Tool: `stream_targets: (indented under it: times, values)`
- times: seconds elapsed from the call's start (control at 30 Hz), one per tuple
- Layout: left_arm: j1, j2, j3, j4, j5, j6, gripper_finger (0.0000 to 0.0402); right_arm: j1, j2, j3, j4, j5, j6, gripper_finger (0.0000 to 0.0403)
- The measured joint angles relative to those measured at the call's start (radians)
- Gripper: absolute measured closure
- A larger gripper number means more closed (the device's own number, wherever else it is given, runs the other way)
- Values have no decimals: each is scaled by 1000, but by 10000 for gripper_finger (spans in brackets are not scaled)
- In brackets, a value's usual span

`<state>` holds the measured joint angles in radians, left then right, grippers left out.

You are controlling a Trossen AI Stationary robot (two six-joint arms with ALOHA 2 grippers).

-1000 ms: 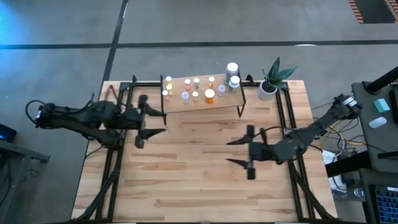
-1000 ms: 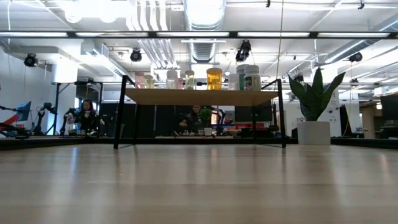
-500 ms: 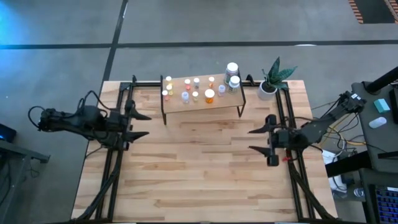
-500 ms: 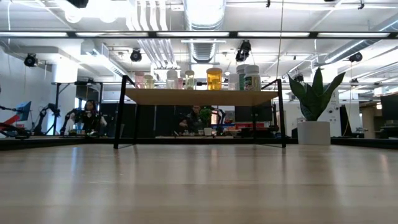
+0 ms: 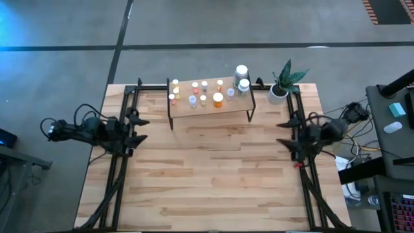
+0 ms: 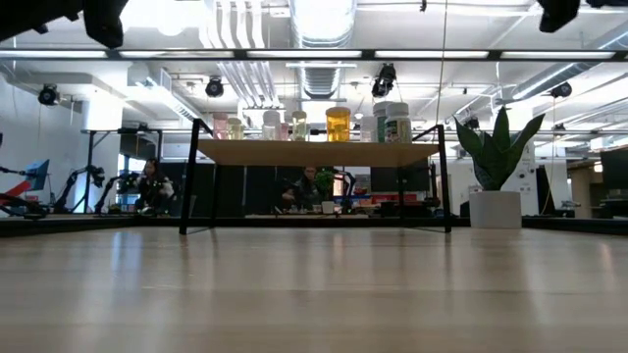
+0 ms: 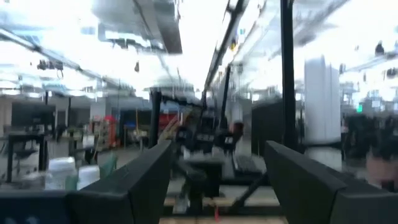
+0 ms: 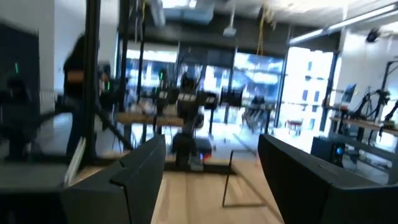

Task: Pick and place medicine bottles onto shelf by color
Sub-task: Return to Home Position

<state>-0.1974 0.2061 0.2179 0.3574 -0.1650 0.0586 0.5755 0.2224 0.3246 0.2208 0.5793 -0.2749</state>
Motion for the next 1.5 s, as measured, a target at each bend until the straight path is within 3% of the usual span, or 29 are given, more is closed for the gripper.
stream_targets:
  times: [0.27,0.67,0.87,1.1,1.23,1.4,1.5]
  values:
    - [0,-176,-26,3,0,7,162,-1,-221,-108,-8,2,-45,156]
    - [1,-156,-93,-123,29,-1,162,0,-208,-190,-41,16,1,170]
    - [1,-183,-207,-89,34,-11,162,0,-208,-307,-77,16,97,205]
    - [0,-164,-210,-140,47,-50,166,0,-193,-313,-151,2,197,265]
    - [0,-167,-210,-154,80,-45,208,0,-188,-313,-153,-2,191,311]
    - [1,-168,-211,-232,83,-45,336,0,-187,-313,-156,15,186,375]
    - [1,-169,-211,-255,84,-51,389,0,-187,-313,-159,127,162,390]
